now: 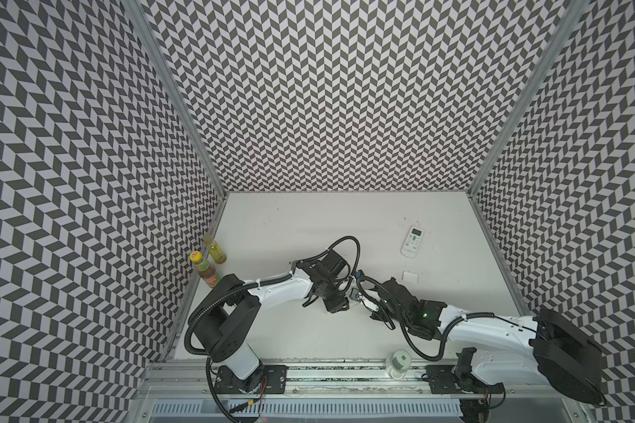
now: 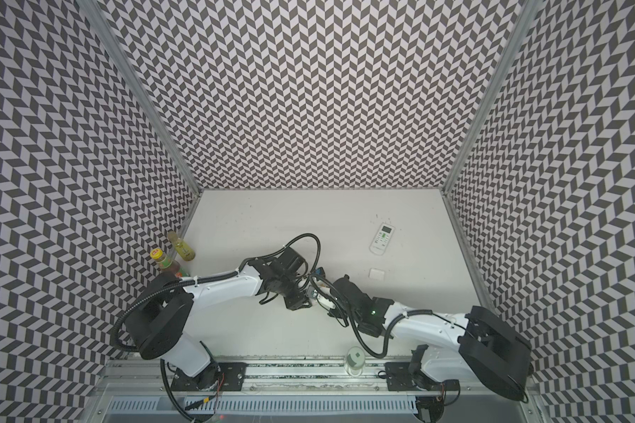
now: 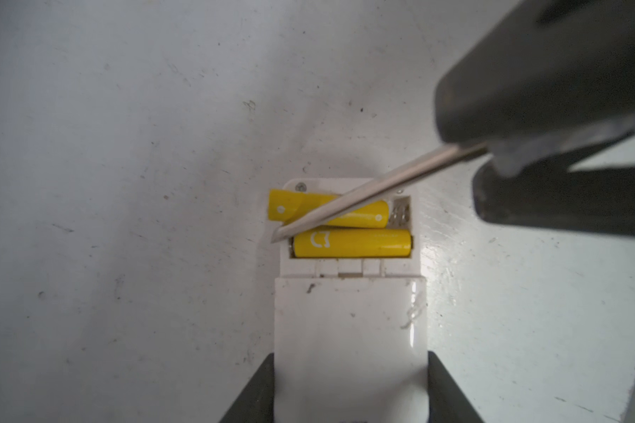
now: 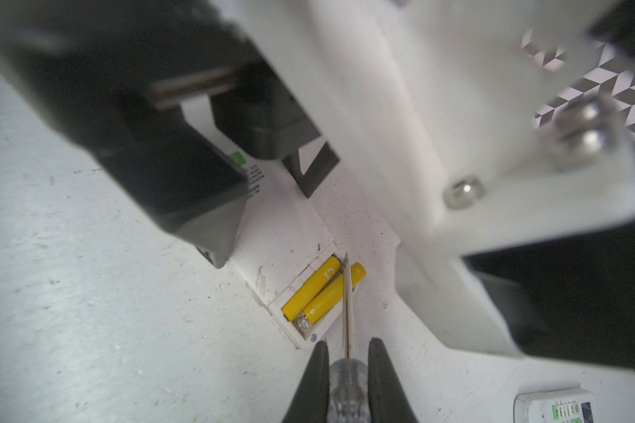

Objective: Unload the batteries from the remote control
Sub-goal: 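Lever the loosened upper battery up and out of its slot with the screwdriver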

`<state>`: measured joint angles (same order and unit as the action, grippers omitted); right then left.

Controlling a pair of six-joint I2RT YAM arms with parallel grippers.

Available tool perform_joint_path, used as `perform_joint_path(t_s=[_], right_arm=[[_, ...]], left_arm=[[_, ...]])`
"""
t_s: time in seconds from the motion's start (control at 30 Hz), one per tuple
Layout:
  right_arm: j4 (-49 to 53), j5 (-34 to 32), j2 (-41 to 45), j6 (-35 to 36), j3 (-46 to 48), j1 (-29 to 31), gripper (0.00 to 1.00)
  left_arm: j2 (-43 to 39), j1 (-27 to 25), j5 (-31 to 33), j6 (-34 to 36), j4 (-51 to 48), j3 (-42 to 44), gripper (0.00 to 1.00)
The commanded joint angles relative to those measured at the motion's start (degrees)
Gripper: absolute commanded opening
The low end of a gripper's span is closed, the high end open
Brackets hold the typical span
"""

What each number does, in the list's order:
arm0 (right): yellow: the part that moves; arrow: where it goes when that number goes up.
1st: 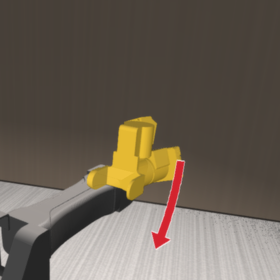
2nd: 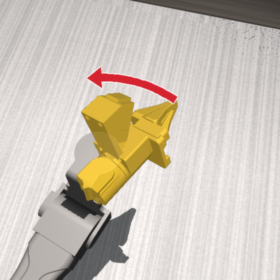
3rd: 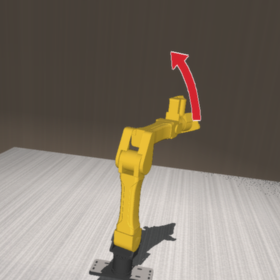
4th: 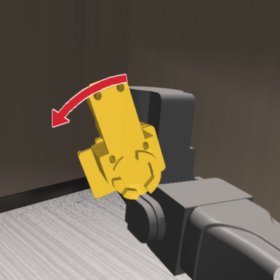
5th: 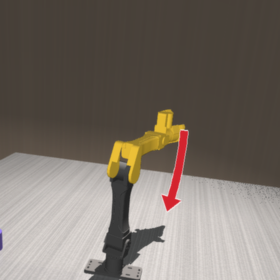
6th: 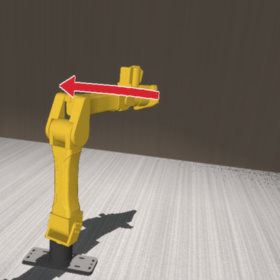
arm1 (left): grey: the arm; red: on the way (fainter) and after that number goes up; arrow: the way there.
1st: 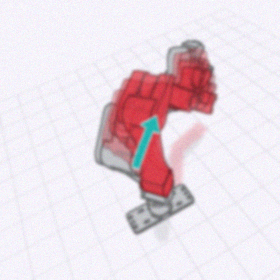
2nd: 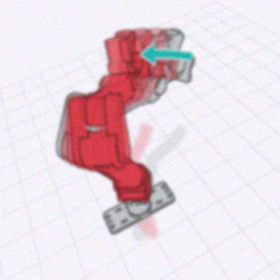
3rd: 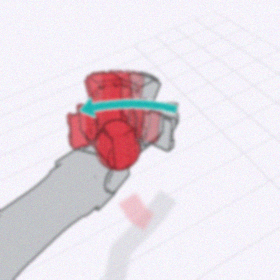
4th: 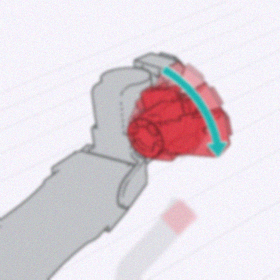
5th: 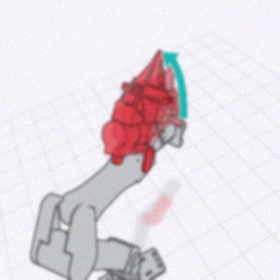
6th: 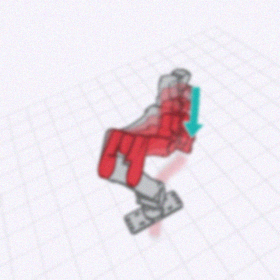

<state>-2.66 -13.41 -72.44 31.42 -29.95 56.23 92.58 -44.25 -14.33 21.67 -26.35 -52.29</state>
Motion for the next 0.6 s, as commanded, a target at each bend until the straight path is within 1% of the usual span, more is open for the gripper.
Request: perform_joint_path(t_s=[0.0, 0.17, 0.57], right_arm=[[0.4, -3.9, 1.3, -0.8, -0.6, -1.3, 0.00], [1.1, -5.7, 1.6, -0.6, -0.5, -1.3, 0.00], [1.8, -6.0, 2.2, -0.7, 1.0, -1.4, 0.00]], left_arm=[[-1.5, -0.1, 1.3, 0.8, -0.5, 0.1, 0.18], [-1.3, 0.0, 1.4, 0.9, 0.3, 0.8, 0.18], [-2.0, 0.0, 2.0, 0.7, 0.4, 1.0, 0.18]])
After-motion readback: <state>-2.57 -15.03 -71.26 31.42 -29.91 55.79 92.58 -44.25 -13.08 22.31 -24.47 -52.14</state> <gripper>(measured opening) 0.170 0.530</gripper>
